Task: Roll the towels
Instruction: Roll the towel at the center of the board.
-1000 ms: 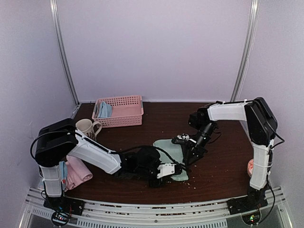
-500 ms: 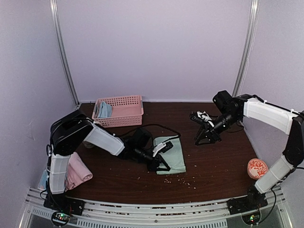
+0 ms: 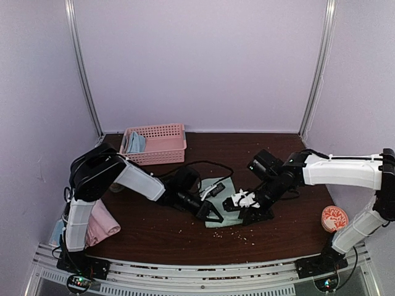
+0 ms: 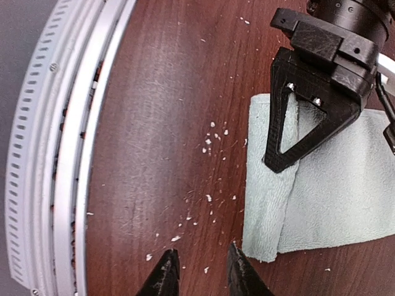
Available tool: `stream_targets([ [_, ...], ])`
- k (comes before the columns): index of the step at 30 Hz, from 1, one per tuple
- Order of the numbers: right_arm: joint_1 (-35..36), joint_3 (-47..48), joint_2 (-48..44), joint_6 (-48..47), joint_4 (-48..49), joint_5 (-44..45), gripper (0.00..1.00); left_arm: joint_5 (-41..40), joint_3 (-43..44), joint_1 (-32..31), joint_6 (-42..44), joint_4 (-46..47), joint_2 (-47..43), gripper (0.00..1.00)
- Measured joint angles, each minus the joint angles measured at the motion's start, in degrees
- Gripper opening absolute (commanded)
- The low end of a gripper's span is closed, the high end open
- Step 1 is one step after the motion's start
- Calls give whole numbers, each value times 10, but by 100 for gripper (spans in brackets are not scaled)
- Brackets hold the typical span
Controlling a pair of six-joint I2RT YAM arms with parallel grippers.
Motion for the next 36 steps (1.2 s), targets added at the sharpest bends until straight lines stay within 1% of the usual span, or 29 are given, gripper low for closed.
stream_targets([
  [6, 73, -28, 31, 22, 99, 118, 28, -5, 14, 0, -30, -25, 3, 0],
  [10, 87, -32, 60, 30, 148, 172, 29, -9, 17, 0, -38, -35, 3, 0],
  [15, 87, -40, 76, 31, 188, 214, 28, -10, 17, 0, -43, -35, 3, 0],
  [24, 87, -47, 120, 44, 225, 242, 30, -15, 23, 0, -42, -49, 4, 0],
  [26, 87, -47, 124, 44, 229, 244, 32, -15, 24, 0, -42, -51, 4, 4],
  [29, 87, -47, 126, 44, 231, 244, 31, -15, 24, 1, -38, -53, 4, 16],
  [32, 87, -42, 131, 45, 231, 242, 23, -15, 24, 2, -30, -57, -1, 28],
  [34, 84, -35, 139, 43, 229, 236, 18, -24, 20, 3, -24, -65, -12, 33],
  [36, 80, -20, 152, 45, 224, 221, 14, -41, 7, 8, -16, -70, -28, 36],
])
